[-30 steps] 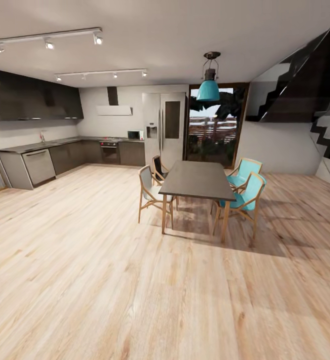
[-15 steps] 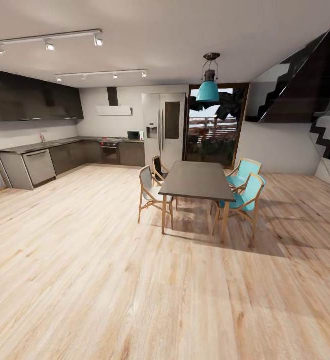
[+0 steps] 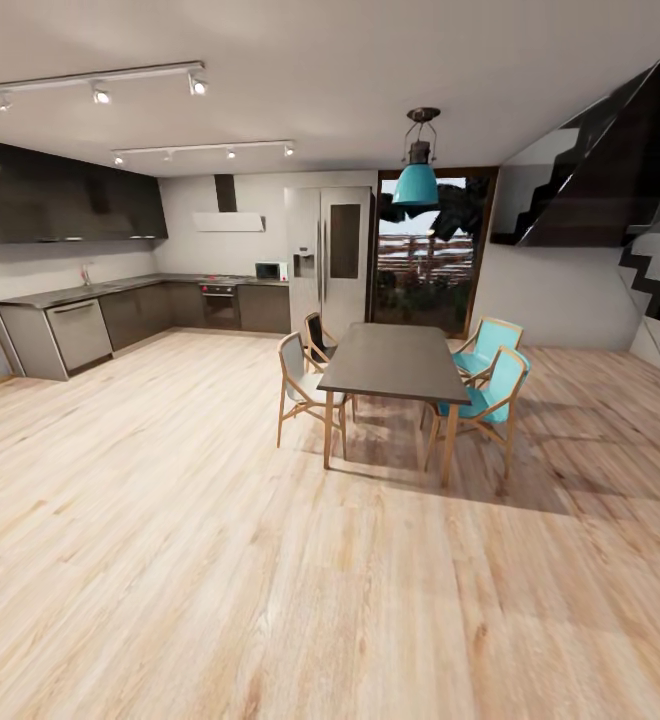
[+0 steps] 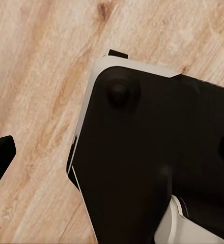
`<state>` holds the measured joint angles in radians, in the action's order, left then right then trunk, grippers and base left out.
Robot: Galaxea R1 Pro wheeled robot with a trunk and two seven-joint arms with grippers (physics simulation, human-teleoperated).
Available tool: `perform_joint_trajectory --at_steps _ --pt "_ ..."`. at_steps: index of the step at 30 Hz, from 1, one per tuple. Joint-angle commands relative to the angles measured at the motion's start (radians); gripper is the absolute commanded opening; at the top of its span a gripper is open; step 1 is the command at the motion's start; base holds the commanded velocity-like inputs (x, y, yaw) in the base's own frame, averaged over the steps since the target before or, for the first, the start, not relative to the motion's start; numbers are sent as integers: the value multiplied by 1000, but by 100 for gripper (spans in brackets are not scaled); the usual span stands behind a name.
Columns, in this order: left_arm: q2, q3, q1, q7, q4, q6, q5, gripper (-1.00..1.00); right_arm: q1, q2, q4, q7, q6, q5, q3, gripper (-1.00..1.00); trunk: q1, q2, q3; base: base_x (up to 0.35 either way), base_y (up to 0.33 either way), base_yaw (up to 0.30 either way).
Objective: Place each of the two pumpkins and all three candles from the living room inside a cabinet in the living room (use any cabinet), then make sure every cabinet is closed, and position the cauldron so it is next to a table in the living room.
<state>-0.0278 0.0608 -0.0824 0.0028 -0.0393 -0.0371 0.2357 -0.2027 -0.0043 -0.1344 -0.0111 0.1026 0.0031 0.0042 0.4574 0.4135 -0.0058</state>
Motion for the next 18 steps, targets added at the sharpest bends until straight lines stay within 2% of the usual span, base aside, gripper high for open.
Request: perform_joint_trajectory --at_steps 1,18 --pt "0 6 0 0 1 -3 1 100 0 0 -2 -1 6 0 1 100 -4 -7 3 0 0 0" --pt "0 7 0 0 2 -3 1 100 0 0 -2 -1 6 0 0 100 -7 -14 6 0 0 0"
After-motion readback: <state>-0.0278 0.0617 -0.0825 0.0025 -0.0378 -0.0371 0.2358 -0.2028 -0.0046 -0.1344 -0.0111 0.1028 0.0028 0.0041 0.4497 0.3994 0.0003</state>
